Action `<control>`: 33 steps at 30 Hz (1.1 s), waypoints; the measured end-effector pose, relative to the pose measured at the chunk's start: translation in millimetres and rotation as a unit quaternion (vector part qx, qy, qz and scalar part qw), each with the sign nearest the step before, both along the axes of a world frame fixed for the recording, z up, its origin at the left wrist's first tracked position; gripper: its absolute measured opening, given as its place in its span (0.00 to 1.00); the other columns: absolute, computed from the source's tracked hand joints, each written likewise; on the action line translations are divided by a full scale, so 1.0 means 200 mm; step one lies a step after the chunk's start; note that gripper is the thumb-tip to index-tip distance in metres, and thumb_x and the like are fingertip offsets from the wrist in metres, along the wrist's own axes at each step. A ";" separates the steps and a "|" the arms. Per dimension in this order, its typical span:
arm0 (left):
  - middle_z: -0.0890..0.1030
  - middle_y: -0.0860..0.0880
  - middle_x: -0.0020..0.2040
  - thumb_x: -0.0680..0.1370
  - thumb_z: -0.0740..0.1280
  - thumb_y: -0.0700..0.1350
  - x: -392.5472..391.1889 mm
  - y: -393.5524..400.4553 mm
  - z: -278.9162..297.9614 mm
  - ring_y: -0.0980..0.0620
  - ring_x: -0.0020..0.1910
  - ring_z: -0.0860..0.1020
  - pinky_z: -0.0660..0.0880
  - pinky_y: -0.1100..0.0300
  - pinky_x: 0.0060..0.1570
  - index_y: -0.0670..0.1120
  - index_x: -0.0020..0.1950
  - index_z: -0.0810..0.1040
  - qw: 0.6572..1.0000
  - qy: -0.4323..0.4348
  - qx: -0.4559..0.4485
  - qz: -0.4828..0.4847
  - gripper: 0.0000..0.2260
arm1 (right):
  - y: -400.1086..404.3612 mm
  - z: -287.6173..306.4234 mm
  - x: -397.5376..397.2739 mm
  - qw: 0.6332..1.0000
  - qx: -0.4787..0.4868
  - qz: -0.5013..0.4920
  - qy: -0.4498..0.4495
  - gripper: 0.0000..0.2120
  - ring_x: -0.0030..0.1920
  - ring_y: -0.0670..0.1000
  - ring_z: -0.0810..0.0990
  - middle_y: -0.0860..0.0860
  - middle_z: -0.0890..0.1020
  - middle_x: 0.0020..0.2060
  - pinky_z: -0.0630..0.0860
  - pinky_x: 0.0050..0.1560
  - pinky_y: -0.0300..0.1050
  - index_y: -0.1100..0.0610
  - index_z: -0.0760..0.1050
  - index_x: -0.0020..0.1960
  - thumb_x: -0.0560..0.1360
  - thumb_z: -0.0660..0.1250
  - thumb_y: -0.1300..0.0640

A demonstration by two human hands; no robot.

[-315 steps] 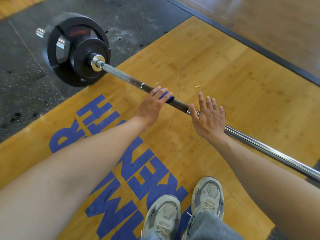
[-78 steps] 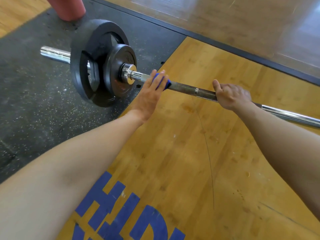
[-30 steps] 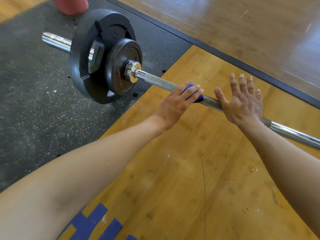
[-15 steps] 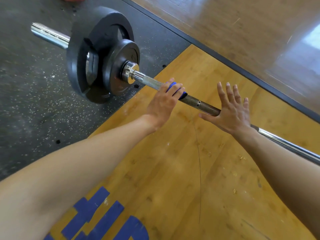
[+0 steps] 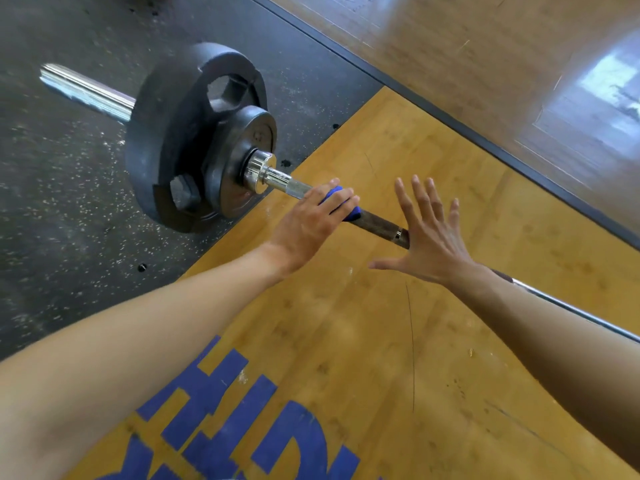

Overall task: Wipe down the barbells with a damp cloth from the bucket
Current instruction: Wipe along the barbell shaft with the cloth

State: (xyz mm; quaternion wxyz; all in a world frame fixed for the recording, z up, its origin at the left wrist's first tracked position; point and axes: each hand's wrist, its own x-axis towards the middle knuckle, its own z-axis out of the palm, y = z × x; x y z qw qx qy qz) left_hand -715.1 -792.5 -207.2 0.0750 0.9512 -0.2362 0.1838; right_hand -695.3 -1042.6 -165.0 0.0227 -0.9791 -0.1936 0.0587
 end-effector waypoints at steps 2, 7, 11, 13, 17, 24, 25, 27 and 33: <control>0.75 0.44 0.71 0.72 0.63 0.26 -0.04 0.11 -0.01 0.38 0.72 0.71 0.73 0.46 0.69 0.41 0.74 0.73 0.999 0.012 -0.020 0.027 0.30 | 0.17 0.00 0.00 0.998 0.057 -0.004 0.004 0.52 0.81 0.53 0.35 0.51 0.38 0.82 0.41 0.76 0.71 0.42 0.32 0.81 0.68 0.48 0.17; 0.74 0.43 0.72 0.74 0.61 0.27 -0.14 0.26 -0.02 0.38 0.74 0.68 0.72 0.44 0.71 0.40 0.75 0.71 0.997 0.036 -0.034 0.058 0.29 | 0.45 -0.07 -0.08 0.998 0.039 -0.044 -0.039 0.45 0.82 0.54 0.50 0.52 0.56 0.81 0.55 0.77 0.66 0.45 0.46 0.83 0.73 0.41 0.21; 0.74 0.43 0.72 0.74 0.60 0.29 -0.21 0.29 -0.03 0.38 0.75 0.68 0.72 0.43 0.70 0.40 0.75 0.72 0.997 0.038 -0.043 0.042 0.28 | 0.46 -0.09 -0.15 0.998 0.000 -0.054 -0.040 0.60 0.81 0.57 0.51 0.55 0.54 0.81 0.58 0.75 0.67 0.46 0.46 0.82 0.61 0.55 0.14; 0.74 0.43 0.72 0.75 0.60 0.29 -0.22 0.30 -0.04 0.38 0.75 0.68 0.72 0.44 0.71 0.39 0.74 0.72 0.998 0.029 -0.050 0.036 0.27 | 0.47 -0.09 -0.16 0.998 -0.010 -0.055 -0.040 0.63 0.82 0.58 0.48 0.56 0.50 0.82 0.54 0.75 0.68 0.45 0.42 0.82 0.58 0.59 0.14; 0.75 0.43 0.71 0.74 0.63 0.28 -0.19 0.30 -0.04 0.39 0.74 0.69 0.72 0.45 0.70 0.40 0.74 0.72 0.997 0.035 -0.059 0.031 0.28 | 0.48 -0.07 -0.14 0.997 0.005 -0.073 0.016 0.66 0.76 0.57 0.65 0.53 0.62 0.79 0.71 0.68 0.62 0.43 0.41 0.82 0.55 0.58 0.12; 0.74 0.44 0.71 0.72 0.69 0.25 -0.05 0.27 0.01 0.39 0.75 0.68 0.70 0.46 0.71 0.40 0.74 0.73 0.994 0.073 -0.077 0.034 0.31 | 0.47 -0.03 -0.03 0.995 -0.044 -0.090 0.015 0.63 0.31 0.50 0.75 0.48 0.74 0.30 0.70 0.32 0.45 0.48 0.45 0.83 0.60 0.61 0.16; 0.75 0.43 0.70 0.72 0.69 0.25 -0.03 0.26 0.02 0.38 0.74 0.68 0.70 0.46 0.71 0.40 0.73 0.73 0.993 0.082 -0.078 0.036 0.30 | 0.46 -0.02 -0.01 0.994 -0.042 -0.097 0.032 0.62 0.33 0.51 0.76 0.48 0.74 0.31 0.71 0.34 0.46 0.50 0.48 0.82 0.60 0.63 0.17; 0.76 0.43 0.69 0.71 0.69 0.24 0.02 0.26 0.04 0.37 0.74 0.69 0.71 0.45 0.70 0.39 0.72 0.74 0.992 0.094 -0.074 0.033 0.30 | 0.44 -0.02 0.04 0.992 -0.033 -0.105 0.058 0.57 0.40 0.54 0.79 0.48 0.76 0.35 0.74 0.39 0.47 0.53 0.62 0.77 0.60 0.65 0.18; 0.73 0.42 0.71 0.73 0.68 0.25 0.13 0.24 0.05 0.37 0.76 0.66 0.68 0.43 0.73 0.39 0.75 0.70 0.993 0.113 -0.035 0.022 0.31 | 0.42 -0.03 0.15 0.990 -0.020 -0.116 0.080 0.38 0.28 0.52 0.74 0.49 0.74 0.27 0.67 0.28 0.44 0.56 0.69 0.33 0.60 0.68 0.20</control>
